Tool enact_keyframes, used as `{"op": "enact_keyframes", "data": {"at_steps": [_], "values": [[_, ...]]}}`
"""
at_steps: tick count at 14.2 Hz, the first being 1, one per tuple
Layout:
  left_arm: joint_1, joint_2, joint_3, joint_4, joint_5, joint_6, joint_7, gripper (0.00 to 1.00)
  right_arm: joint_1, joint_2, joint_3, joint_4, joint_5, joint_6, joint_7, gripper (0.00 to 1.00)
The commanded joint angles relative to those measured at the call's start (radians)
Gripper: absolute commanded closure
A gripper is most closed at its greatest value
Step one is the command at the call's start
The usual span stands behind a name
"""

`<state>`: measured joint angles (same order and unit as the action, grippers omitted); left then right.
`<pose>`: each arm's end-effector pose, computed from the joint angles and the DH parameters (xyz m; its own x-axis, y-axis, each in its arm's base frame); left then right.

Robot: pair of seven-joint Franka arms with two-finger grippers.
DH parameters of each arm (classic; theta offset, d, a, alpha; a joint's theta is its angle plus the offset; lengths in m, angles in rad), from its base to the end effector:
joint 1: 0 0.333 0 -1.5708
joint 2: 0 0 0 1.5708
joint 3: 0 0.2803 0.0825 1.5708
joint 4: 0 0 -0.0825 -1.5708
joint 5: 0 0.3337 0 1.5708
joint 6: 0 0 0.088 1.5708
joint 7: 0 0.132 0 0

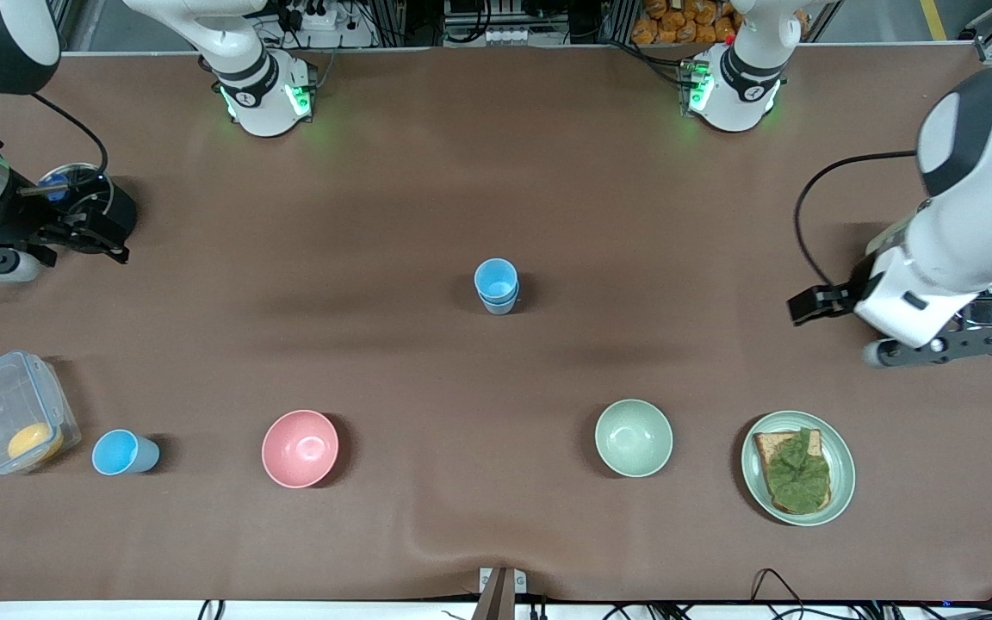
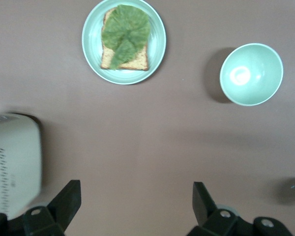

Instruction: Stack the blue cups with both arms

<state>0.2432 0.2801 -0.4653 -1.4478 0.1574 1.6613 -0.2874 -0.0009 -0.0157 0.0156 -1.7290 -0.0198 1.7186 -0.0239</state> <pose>0.5700 -0.0799 0.4856 0.9977 0.0620 -0.0266 0.0609 -0.9973 -0.0410 0.5088 0.0052 0.5173 0.9991 0.0415 0.0048 0.0414 -0.9989 0.0200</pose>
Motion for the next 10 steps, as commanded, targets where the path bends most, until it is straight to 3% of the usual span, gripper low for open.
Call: {"op": "enact_keyframes", "data": {"at_steps": [1,3,4,6,8,10], "values": [[0.024,-0.108,0.038,-0.060,-0.016,-0.017,0.138,0.00,-0.022,-0.015,0.015,-0.007,0.015,-0.007,0.009,0.00],[-0.164,-0.159,0.275,-0.075,-0.028,-0.043,0.174,0.00,-0.022,-0.015,0.015,-0.007,0.015,-0.007,0.009,0.00],[-0.221,-0.170,0.346,-0.086,-0.033,-0.043,0.201,0.00,-0.022,-0.015,0.015,-0.007,0.015,-0.007,0.009,0.00],[-0.246,-0.231,0.381,-0.133,-0.052,-0.041,0.205,0.00,-0.022,-0.015,0.015,-0.007,0.015,-0.007,0.009,0.00],[-0.313,-0.306,0.474,-0.216,-0.067,-0.020,0.206,0.00,-0.024,-0.015,0.015,-0.007,0.015,-0.008,0.010,0.00],[-0.318,-0.308,0.493,-0.214,-0.104,-0.015,0.227,0.00,-0.022,-0.015,0.015,-0.007,0.015,-0.008,0.010,0.00]]}}
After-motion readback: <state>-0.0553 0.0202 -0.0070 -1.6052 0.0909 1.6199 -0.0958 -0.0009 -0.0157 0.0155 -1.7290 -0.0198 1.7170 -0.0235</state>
